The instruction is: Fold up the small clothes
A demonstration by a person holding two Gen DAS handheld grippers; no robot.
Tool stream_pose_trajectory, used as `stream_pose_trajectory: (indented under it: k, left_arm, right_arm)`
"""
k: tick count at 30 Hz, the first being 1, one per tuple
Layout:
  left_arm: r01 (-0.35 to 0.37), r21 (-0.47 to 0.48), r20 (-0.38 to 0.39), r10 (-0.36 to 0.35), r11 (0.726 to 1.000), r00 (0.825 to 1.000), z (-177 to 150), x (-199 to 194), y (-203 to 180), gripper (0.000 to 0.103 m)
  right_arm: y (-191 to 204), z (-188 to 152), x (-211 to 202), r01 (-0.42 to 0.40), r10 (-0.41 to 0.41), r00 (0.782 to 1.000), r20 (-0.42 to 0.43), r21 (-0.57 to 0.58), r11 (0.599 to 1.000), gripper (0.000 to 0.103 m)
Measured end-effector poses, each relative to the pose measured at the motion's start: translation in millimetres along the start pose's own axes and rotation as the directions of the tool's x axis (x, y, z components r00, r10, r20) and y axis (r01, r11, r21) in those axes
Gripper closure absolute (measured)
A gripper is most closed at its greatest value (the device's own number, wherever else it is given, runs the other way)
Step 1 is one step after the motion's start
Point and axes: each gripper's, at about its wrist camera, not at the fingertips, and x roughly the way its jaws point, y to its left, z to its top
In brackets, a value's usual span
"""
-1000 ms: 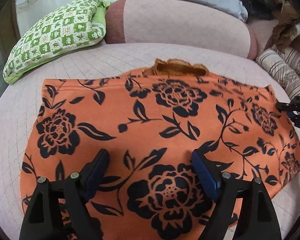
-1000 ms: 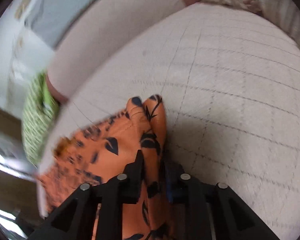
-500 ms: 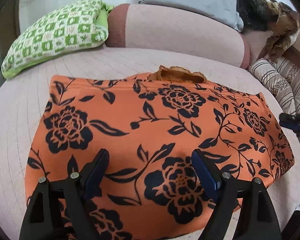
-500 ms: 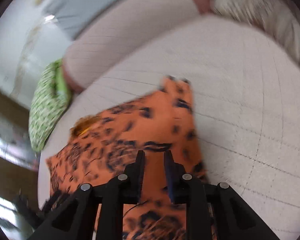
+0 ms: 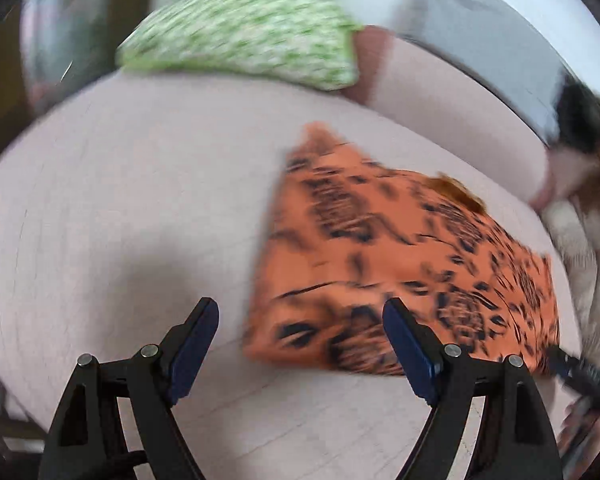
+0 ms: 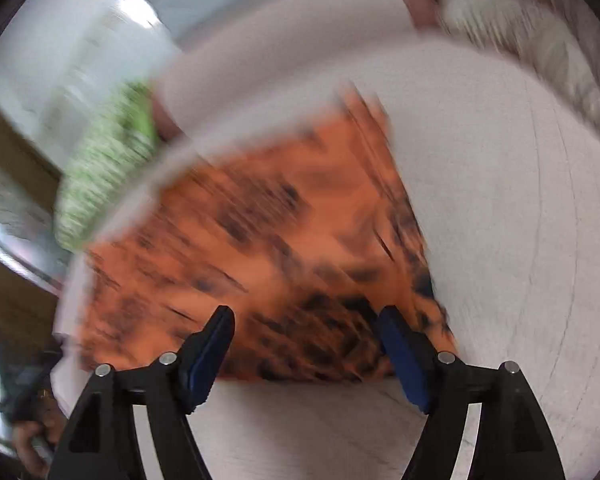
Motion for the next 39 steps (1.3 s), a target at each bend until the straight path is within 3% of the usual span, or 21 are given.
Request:
stream_pose_trajectory:
  k: [3,4,5,6,7,10,11,13,15,16,18,19,21,23,24,25,26,29,30,35,39]
  left_arm:
    - [0.064,-0.09,-0.085,-0.072,0.994,0.994,-4,16,22,0.02]
    - [0.074,-0.111,-0.112,-0.087,0.991,0.99,-5,23,25,0.029]
    - [0.06,-0.092,-0.103,-0.07,0.994,0.992,-6,22,24,0.046]
    - [0.066,-0.064,-0.119,-0.073,0.996,0.99,-7,22,19,0.095]
    - [0.095,-0.067,-0.151,-0.104,0.993,0.983,-7,23,17,0.094]
    - [0.07,0.05,-0.018,-0.069,0.996,0.997,-7,-5,-4,0.094]
    - [0.056,0.057,-0.032,-0.054,0.997,0.998,-7,0,-6,0.094]
    - [0.013,-0.015,-0.178,-0.015,1.0,0.984,-14,33,10,0.089]
    - [0.051,-0.052,-0.172,-0.059,0.997,0.983,-9,29,16,0.085]
    - [0.044,-0.049,-0.162,-0.051,0.998,0.985,-3,23,13,0.064]
    - [0.048,-0.007,-0.071,-0.048,0.999,0.996,16,5,3,0.035]
    - [0.061,0.035,-0.005,-0.06,0.998,0.998,30,-2,-4,0.03]
    - [0.066,0.095,0.043,-0.071,0.993,0.997,60,9,-13,0.029]
    - [0.048,0.123,0.016,-0.051,0.991,0.999,86,40,-15,0.03]
    - [0.063,0.128,-0.002,-0.063,0.99,0.998,97,56,-16,0.043]
    - [0.062,0.15,-0.033,-0.058,0.987,0.998,111,78,-21,0.066]
    - [0.053,0.174,-0.053,-0.045,0.983,0.998,118,91,-26,0.074]
    - [0.053,0.171,-0.097,-0.037,0.984,0.995,136,126,-32,0.081]
    - [0.037,0.161,-0.119,-0.017,0.986,0.993,140,141,-31,0.095]
    - [-0.006,0.131,-0.134,0.024,0.991,0.991,144,158,-31,0.092]
    - [-0.046,0.183,-0.089,0.063,0.982,0.994,140,142,-44,0.07]
  right_arm:
    - [4,1,-4,0.007,-0.007,1.0,0.008,-0.004,1.0,0.025]
    - [5,2,-2,0.007,-0.007,1.0,0.004,-0.004,1.0,0.025]
    - [5,2,-1,0.004,-0.004,1.0,0.003,-0.003,1.0,0.025]
    - [6,2,-1,-0.001,0.001,1.0,0.002,0.0,1.0,0.025]
    - [6,1,-3,-0.006,0.006,1.0,0.003,0.003,1.0,0.025]
    - [5,1,-1,-0.016,0.016,1.0,-0.001,-0.003,1.0,0.025]
    - [5,0,-1,-0.016,0.016,1.0,-0.002,-0.006,1.0,0.024]
    - [5,0,-2,-0.012,0.012,1.0,-0.006,-0.007,1.0,0.024]
    - [6,2,-2,-0.018,0.018,1.0,-0.013,-0.003,1.0,0.022]
    - [6,2,-2,-0.024,0.024,1.0,-0.017,-0.003,1.0,0.021]
    - [5,3,-2,-0.034,0.034,0.999,-0.02,-0.002,0.999,0.02]
    - [4,3,-2,-0.039,0.039,0.999,-0.021,-0.005,0.999,0.02]
    - [5,2,-2,-0.04,0.04,0.999,-0.02,-0.016,0.999,0.019]
    - [7,2,-2,-0.038,0.037,0.999,-0.024,-0.027,0.999,0.019]
    - [7,2,-1,-0.04,0.04,0.999,-0.026,-0.029,0.999,0.018]
    - [7,3,-1,-0.045,0.044,0.999,-0.029,-0.028,0.999,0.018]
    - [6,3,-1,-0.05,0.05,0.998,-0.031,-0.024,0.998,0.017]
    - [3,3,-2,-0.07,0.07,0.997,-0.033,-0.014,0.997,0.017]
    - [3,3,-2,-0.074,0.073,0.997,-0.034,-0.014,0.997,0.017]
    - [4,3,0,-0.07,0.07,0.997,-0.037,-0.022,0.997,0.017]
    - [7,6,-4,-0.062,0.062,0.997,-0.041,-0.009,0.998,0.016]
